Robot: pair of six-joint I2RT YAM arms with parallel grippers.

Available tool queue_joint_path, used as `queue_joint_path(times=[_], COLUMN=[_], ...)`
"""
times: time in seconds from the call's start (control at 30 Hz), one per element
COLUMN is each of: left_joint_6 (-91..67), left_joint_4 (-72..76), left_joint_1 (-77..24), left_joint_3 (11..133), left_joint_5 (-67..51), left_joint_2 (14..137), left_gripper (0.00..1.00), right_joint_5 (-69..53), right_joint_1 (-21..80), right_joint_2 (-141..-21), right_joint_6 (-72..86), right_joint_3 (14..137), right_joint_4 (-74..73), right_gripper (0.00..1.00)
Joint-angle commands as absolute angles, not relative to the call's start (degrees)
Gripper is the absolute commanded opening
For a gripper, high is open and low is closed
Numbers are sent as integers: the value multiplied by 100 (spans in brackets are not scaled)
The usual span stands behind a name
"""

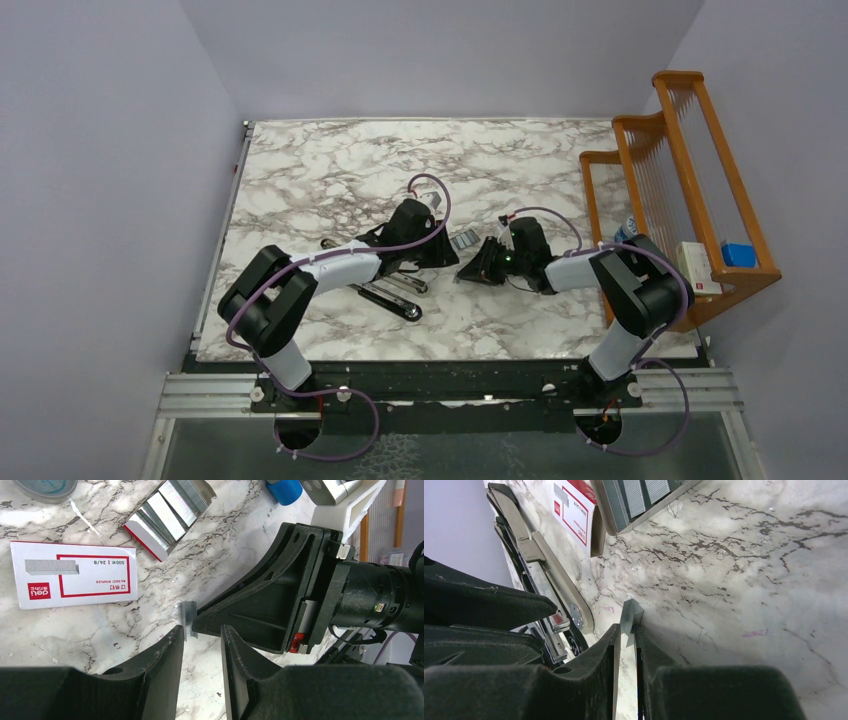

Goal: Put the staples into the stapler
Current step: Adjust the staple at the center of the board.

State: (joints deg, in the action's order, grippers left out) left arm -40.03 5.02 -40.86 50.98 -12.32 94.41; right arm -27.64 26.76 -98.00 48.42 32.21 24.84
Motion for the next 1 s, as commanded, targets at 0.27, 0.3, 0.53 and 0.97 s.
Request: queue_joint_path(times=[0.27,0.3,0.53,0.97], left_joint_6=[-3929,-3929,-3961,-4272], left_joint_4=[554,555,684,1301], left_joint_1=[-4032,-4034,-4034,-4036], left_joint_3=[5046,5045,4940,4691], left_joint_5=[-1190,-1207,-1480,-1779], left_joint_2=[9511,9536,9791,10207], left_gripper=[36,36,37,43], right_joint_5=[-1752,-1749,-1764,-1784], right_joint_1=[2742,2742,2740,2740], right_joint_2=[-10405,-10419,-10471,-10435], right_joint_6=[4478,4482,4569,4583], right_joint_3=[2980,2973,2949,2956], right_joint_4=[1327,1338,1399,1400], right_gripper=[1,1,1,1])
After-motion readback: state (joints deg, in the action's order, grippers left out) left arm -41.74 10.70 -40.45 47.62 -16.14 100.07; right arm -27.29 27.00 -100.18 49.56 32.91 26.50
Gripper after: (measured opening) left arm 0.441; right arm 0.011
